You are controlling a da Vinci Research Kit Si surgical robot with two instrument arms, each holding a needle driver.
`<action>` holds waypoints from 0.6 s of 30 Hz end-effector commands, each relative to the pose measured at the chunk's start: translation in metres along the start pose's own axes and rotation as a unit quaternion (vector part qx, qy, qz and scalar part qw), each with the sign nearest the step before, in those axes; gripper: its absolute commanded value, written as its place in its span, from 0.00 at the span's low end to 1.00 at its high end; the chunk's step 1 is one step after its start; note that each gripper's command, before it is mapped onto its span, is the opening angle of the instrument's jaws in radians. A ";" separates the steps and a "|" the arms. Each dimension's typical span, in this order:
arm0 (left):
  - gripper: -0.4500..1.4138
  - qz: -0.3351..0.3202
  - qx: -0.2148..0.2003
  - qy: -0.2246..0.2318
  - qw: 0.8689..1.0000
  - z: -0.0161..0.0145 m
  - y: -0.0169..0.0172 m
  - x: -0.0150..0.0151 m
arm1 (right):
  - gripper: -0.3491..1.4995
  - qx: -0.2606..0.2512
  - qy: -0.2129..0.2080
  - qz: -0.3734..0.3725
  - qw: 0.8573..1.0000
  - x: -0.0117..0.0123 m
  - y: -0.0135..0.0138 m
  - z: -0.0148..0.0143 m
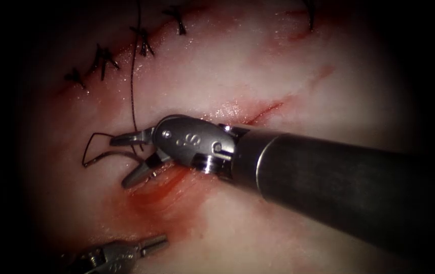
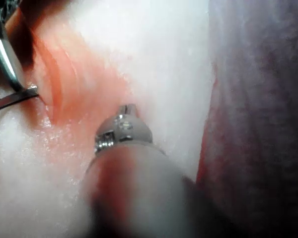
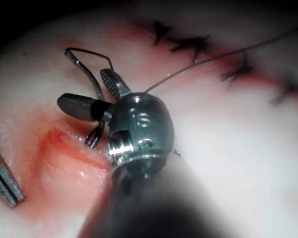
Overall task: Wound Closure
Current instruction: Push needle through bottom of wound with right tool
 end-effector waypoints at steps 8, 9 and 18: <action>0.13 0.001 0.000 0.001 1.000 0.0009 -0.0001 0.0000 | 0.65 0.005 -0.026 -0.001 1.000 -0.0003 0.0019 0.0025; 0.13 0.001 0.000 0.001 1.000 0.0009 -0.0001 0.0000 | 0.65 0.005 -0.027 -0.001 1.000 -0.0003 0.0020 0.0027; 0.13 0.001 0.000 0.001 1.000 0.0009 0.0000 0.0000 | 0.53 0.030 -0.060 0.000 0.998 -0.0001 0.0024 0.0044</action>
